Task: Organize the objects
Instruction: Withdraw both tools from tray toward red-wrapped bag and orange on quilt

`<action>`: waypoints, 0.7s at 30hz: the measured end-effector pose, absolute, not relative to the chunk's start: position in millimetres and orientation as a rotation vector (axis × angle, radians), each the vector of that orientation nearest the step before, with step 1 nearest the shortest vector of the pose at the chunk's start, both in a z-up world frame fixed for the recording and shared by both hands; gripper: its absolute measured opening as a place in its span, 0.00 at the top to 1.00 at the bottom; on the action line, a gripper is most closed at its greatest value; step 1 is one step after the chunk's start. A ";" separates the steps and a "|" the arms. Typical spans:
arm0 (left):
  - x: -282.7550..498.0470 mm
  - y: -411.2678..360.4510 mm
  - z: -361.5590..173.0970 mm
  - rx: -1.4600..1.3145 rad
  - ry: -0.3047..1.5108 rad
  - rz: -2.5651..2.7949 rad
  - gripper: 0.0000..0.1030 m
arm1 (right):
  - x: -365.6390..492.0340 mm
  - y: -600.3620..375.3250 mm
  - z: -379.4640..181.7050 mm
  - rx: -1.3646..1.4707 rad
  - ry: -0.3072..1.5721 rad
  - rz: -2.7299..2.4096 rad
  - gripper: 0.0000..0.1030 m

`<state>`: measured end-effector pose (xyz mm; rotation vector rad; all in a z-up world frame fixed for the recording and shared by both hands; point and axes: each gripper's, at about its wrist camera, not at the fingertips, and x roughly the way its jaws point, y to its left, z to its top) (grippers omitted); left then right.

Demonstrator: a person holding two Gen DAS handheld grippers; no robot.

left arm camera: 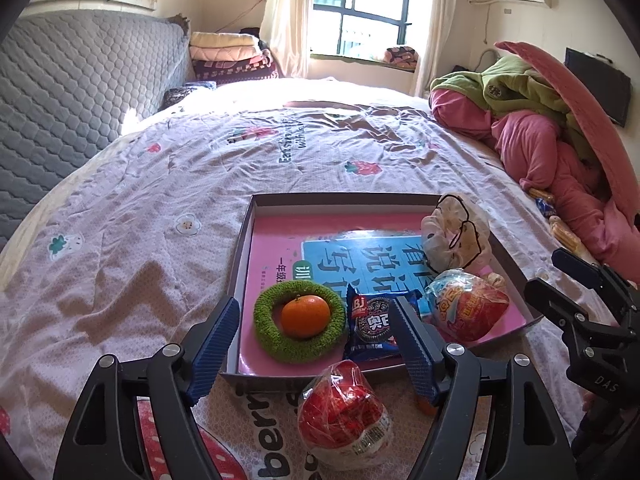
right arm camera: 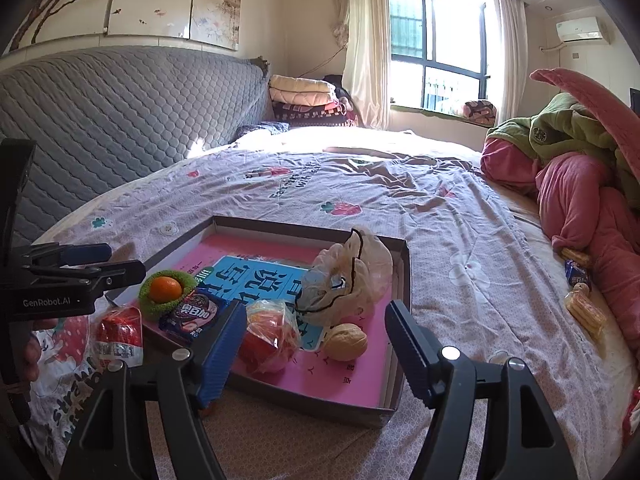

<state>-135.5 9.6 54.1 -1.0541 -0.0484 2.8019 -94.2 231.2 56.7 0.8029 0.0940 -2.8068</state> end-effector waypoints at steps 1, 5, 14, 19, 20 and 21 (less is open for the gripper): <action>-132.9 9.2 55.1 -1.049 -0.057 2.804 0.24 | -93.2 230.4 57.6 0.796 0.091 -2.808 0.29; -123.9 9.5 56.2 -1.048 -0.073 2.821 0.24 | -91.9 229.9 58.8 0.787 0.081 -2.806 0.29; -103.5 19.0 62.9 -1.019 -0.071 2.832 0.21 | -82.1 232.9 61.5 0.776 0.046 -2.831 0.29; -88.4 25.0 65.5 -0.992 -0.009 2.853 0.20 | -69.4 234.0 66.3 0.736 0.032 -2.863 0.29; -84.6 26.1 66.5 -0.986 0.006 2.857 0.20 | -67.1 234.5 67.4 0.726 0.023 -2.866 0.29; -81.1 26.6 67.2 -0.984 0.014 2.856 0.20 | -65.0 234.8 68.7 0.716 0.014 -2.869 0.29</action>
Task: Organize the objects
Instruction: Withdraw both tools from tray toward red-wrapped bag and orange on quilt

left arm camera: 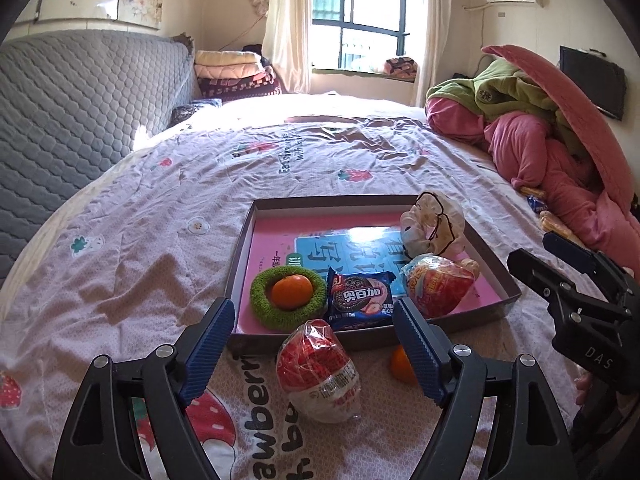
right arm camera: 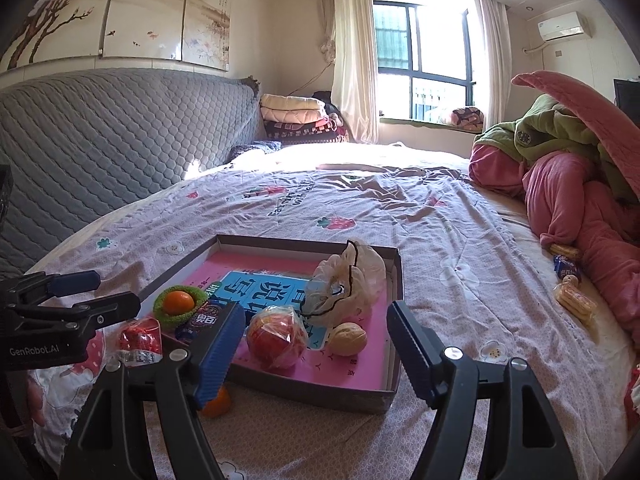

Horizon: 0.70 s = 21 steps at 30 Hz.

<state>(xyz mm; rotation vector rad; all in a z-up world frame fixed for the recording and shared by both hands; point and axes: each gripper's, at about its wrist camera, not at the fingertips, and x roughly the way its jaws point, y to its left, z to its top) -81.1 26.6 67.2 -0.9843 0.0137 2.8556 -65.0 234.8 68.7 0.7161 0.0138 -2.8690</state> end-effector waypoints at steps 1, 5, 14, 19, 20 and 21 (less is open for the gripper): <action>-77.1 27.1 67.9 -0.984 0.023 2.856 0.20 | -63.1 234.5 70.2 0.706 0.008 -2.870 0.29; -64.6 26.0 72.0 -0.980 0.023 2.864 0.20 | -55.2 233.1 77.7 0.658 0.010 -2.882 0.29; -41.8 19.7 76.3 -0.995 0.029 2.878 0.20 | -34.4 231.0 87.8 0.597 -0.013 -2.875 0.25; -33.3 17.6 76.2 -1.011 0.045 2.878 0.20 | -23.3 227.2 87.4 0.597 0.004 -2.861 0.25; -31.5 16.7 76.0 -1.013 0.042 2.876 0.20 | -21.6 227.1 87.3 0.600 0.006 -2.859 0.25; -29.7 16.0 75.5 -1.017 0.041 2.876 0.20 | -20.3 226.9 87.0 0.603 0.006 -2.857 0.25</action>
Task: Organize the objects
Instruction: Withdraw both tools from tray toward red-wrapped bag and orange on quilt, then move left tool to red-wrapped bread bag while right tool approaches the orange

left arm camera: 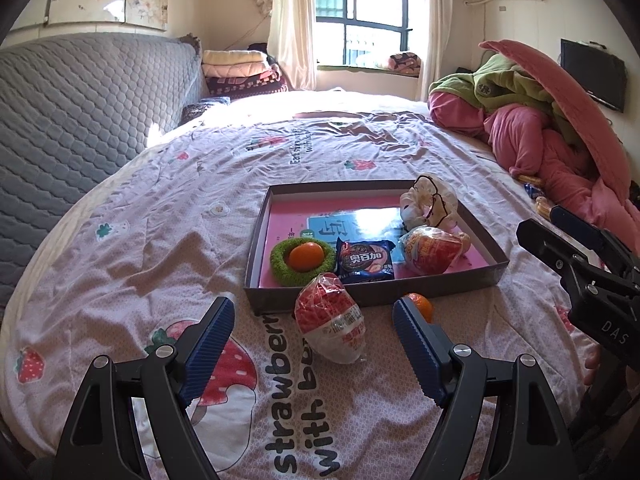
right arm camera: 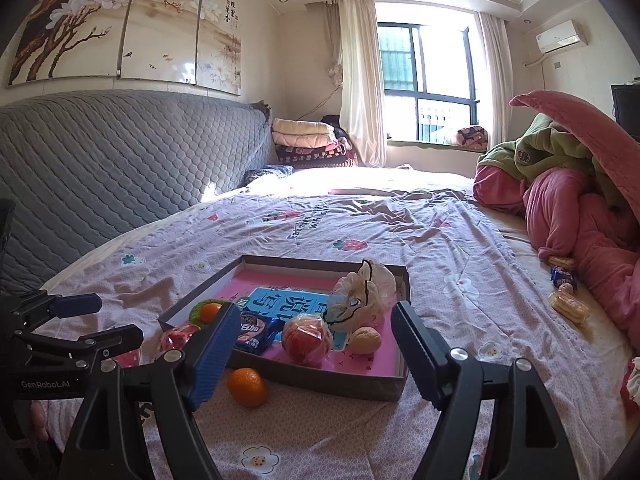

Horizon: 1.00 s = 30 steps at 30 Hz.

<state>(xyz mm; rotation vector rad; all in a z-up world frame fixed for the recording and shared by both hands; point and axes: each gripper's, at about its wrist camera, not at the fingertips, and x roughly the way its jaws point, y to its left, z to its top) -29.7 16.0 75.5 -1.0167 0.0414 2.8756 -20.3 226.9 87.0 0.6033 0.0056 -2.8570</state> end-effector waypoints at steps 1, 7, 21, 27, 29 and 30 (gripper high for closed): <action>-28.7 15.8 74.5 -1.021 0.041 2.873 0.20 | -19.2 226.8 86.7 0.610 0.005 -2.852 0.25; -22.2 13.7 66.7 -1.062 0.052 2.855 0.20 | -15.1 222.7 80.3 0.653 0.022 -2.830 0.25; -23.3 10.7 46.9 -1.169 0.026 2.791 0.20 | -10.7 201.1 60.2 0.764 0.122 -2.755 0.25; -25.4 11.5 40.2 -1.206 0.009 2.776 0.20 | -12.6 194.8 51.1 0.819 0.148 -2.728 0.25; -26.4 10.9 38.3 -1.216 -0.006 2.771 0.20 | -13.8 193.0 47.4 0.842 0.158 -2.717 0.25; -26.8 10.9 37.5 -1.220 -0.011 2.769 0.20 | -14.0 192.0 45.3 0.852 0.162 -2.708 0.25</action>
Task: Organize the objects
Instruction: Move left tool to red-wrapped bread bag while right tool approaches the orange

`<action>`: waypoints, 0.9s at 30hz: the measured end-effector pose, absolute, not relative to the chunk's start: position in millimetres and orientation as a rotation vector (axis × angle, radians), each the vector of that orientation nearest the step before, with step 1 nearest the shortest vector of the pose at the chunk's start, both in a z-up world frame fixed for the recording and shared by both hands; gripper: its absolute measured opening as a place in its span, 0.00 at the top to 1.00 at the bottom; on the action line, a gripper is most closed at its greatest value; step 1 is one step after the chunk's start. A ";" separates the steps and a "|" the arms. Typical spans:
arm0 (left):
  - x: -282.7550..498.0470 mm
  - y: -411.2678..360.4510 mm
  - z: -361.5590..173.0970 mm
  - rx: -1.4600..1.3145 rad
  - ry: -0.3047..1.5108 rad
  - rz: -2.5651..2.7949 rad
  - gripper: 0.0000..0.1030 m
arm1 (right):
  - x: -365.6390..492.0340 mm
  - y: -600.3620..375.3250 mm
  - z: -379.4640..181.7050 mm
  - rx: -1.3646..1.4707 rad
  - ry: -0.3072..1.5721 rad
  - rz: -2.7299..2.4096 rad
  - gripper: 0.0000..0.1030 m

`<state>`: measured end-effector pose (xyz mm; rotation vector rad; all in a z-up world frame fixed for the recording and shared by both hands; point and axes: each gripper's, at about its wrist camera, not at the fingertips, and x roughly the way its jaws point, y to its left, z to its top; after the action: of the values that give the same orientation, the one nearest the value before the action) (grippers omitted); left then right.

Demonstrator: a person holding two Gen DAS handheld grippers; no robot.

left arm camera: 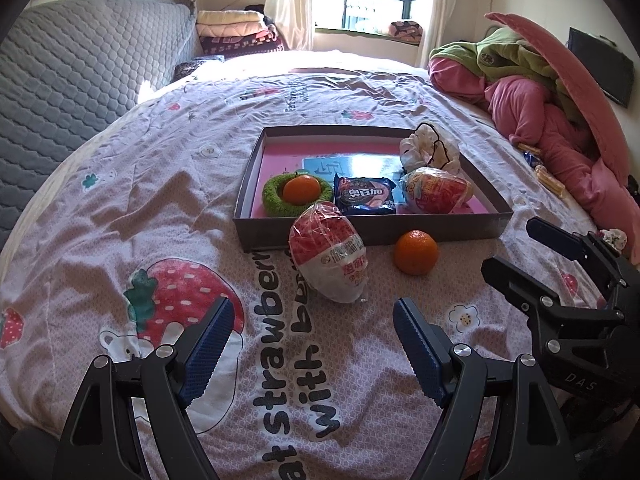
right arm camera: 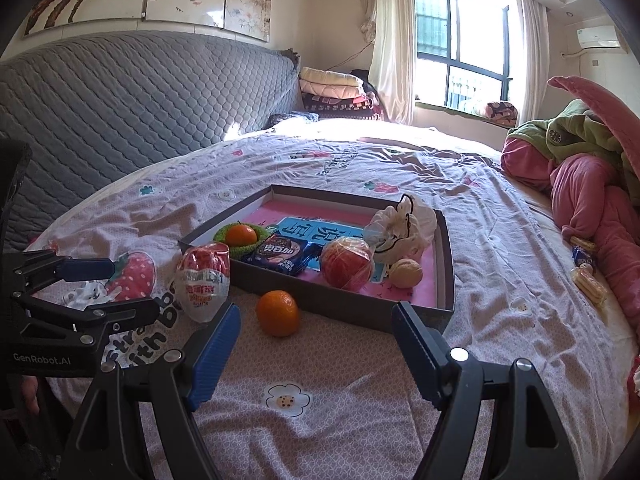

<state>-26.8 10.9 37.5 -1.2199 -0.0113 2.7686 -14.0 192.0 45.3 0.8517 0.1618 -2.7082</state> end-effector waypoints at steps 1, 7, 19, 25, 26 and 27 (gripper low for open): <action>-27.1 10.9 36.8 -1.222 -0.014 2.768 0.20 | -14.3 190.4 43.5 0.863 0.169 -2.703 0.25; -31.3 10.3 32.9 -1.238 -0.030 2.760 0.20 | -16.0 179.8 32.2 0.907 0.218 -2.664 0.25; -50.1 9.5 22.6 -1.277 -0.099 2.731 0.20 | -23.2 175.0 20.5 0.949 0.237 -2.649 0.25; -60.9 12.5 19.9 -1.269 -0.111 2.723 0.20 | -28.1 173.3 15.6 0.957 0.243 -2.647 0.25; -62.7 12.4 19.0 -1.268 -0.116 2.720 0.20 | -29.5 173.0 14.7 0.960 0.244 -2.644 0.25; -64.8 12.4 18.1 -1.269 -0.120 2.717 0.20 | -30.9 172.8 13.8 0.961 0.245 -2.645 0.25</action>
<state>-64.8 12.4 18.1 -1.2695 -0.1199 2.7166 -30.9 172.8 13.8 0.9613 0.2446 -2.6448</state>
